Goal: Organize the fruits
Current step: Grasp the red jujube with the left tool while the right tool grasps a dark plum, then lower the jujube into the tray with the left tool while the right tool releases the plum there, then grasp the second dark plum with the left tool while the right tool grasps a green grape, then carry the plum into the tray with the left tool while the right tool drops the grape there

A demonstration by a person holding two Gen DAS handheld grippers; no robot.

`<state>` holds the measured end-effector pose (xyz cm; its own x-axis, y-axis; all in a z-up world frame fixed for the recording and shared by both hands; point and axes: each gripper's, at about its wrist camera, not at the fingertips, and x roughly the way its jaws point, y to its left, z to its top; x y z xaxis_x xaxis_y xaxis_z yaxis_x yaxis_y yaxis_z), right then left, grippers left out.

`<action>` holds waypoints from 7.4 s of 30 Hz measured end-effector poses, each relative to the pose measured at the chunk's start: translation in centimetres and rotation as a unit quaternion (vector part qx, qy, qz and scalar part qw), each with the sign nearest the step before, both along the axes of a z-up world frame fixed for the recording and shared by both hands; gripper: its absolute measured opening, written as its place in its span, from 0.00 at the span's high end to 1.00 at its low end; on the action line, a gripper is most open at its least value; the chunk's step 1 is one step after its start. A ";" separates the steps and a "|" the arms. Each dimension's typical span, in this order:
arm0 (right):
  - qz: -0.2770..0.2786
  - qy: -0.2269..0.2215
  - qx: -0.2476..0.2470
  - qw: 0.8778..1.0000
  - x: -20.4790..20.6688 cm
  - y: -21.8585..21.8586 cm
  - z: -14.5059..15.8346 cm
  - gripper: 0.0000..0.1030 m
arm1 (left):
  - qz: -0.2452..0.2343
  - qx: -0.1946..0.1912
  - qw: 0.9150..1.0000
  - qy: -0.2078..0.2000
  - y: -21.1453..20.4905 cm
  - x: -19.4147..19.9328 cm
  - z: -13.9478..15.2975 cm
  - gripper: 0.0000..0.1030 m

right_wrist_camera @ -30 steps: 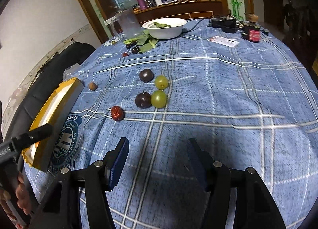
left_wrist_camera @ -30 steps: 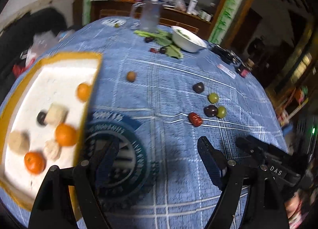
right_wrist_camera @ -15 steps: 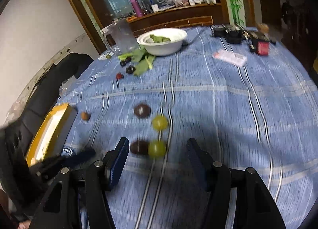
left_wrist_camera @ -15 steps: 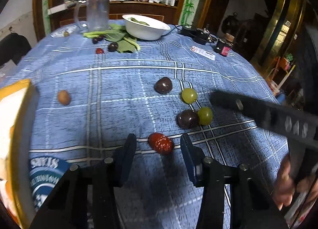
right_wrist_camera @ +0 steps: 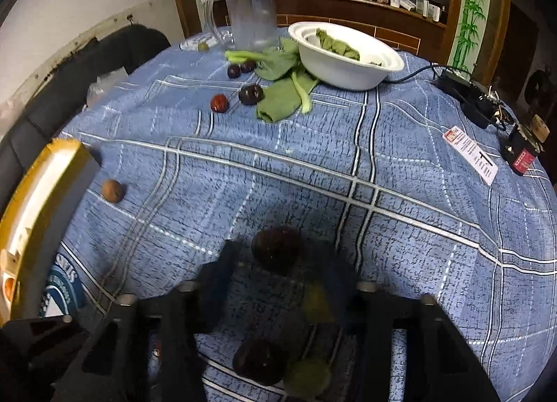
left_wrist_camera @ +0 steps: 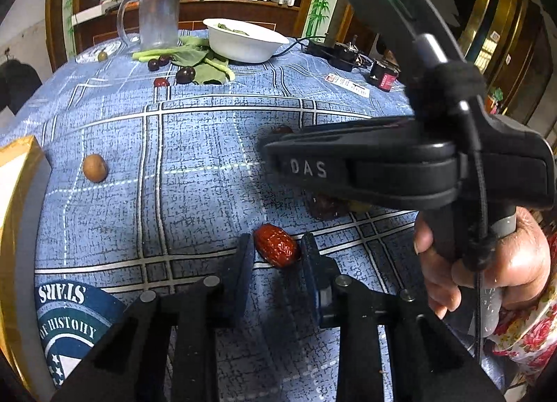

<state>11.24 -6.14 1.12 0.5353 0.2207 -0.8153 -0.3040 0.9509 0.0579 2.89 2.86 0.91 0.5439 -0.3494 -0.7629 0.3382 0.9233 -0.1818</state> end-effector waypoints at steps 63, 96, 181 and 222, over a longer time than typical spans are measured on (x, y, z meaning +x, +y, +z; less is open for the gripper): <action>0.235 -0.012 0.046 0.971 -18.3 26.4 4.6 0.73 | 0.286 0.019 0.954 0.093 31.4 -1.2 2.7 0.75; 0.148 0.011 0.152 0.977 -15.3 16.8 6.1 0.49 | 0.309 -0.155 0.938 0.016 31.5 -9.2 9.0 0.26; -0.033 0.013 0.142 0.989 -6.2 -7.3 -0.5 0.74 | 0.209 -0.081 0.974 0.027 8.9 -6.6 5.3 0.19; -0.114 0.059 0.305 0.943 -4.8 -16.0 -1.2 0.74 | 0.047 -0.006 0.999 -0.005 -3.4 2.2 0.2 0.77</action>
<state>6.45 -22.11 -0.05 0.5386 0.5587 -0.6307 -0.0518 0.7691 0.6370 5.11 -0.58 1.11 0.5822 -0.3044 -0.7539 0.2510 0.9493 -0.1895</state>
